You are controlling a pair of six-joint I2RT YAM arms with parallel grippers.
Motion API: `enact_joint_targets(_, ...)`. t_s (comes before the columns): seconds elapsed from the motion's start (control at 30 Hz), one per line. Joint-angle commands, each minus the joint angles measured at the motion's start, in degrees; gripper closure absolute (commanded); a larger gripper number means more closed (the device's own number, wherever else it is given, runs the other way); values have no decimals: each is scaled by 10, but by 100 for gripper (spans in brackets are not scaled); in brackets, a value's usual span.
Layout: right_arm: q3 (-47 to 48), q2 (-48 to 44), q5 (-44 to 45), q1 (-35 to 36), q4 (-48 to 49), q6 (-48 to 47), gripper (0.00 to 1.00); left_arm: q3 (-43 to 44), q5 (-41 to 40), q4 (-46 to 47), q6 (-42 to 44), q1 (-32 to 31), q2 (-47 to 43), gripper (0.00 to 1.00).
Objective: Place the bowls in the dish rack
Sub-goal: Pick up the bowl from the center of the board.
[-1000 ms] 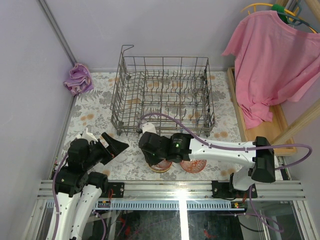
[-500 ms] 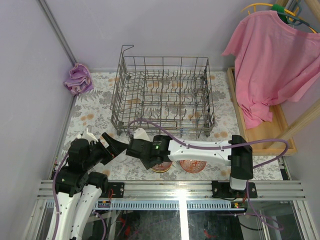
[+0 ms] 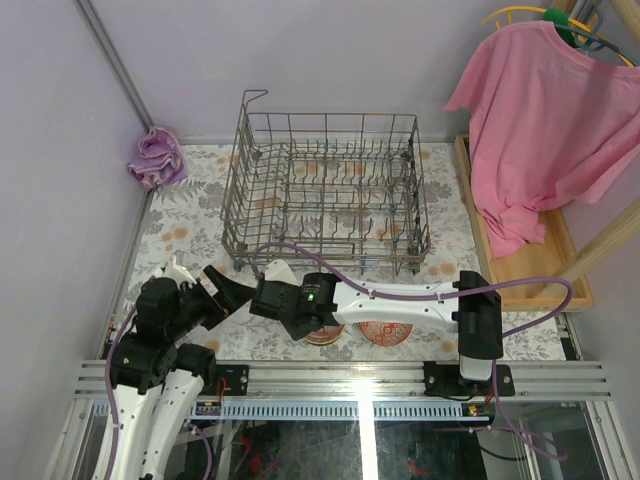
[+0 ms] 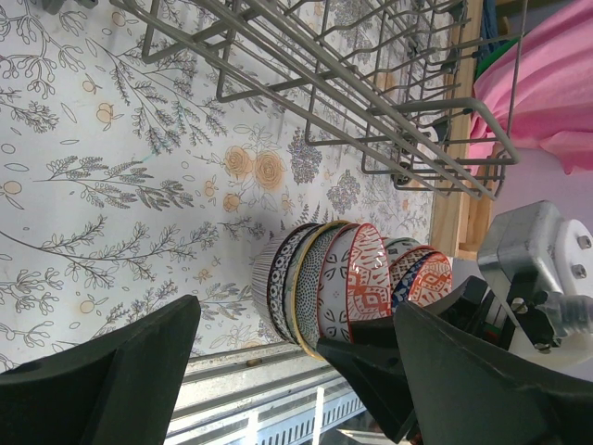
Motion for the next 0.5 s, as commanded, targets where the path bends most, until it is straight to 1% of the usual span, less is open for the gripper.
enact_joint_targets(0.0,21,-28,0,4,1,-15,72,-1,119,-17,0,-3,-9,14)
enact_joint_targets(0.1,22,-33,-3,5,5,-17,62,-1,117,-17,0,-3,-8,14)
enact_joint_targets(0.17,22,-35,-6,5,7,-19,61,0,118,-17,1,-3,-7,14)
enact_joint_targets(0.23,21,-38,-6,5,8,-18,62,0,118,-17,2,-2,-6,14)
enact_joint_targets(0.37,17,-42,-6,5,13,-19,72,1,117,-18,3,-3,-4,14)
enact_joint_targets(0.47,17,-39,-4,5,13,-20,74,2,117,-17,4,-3,-2,15)
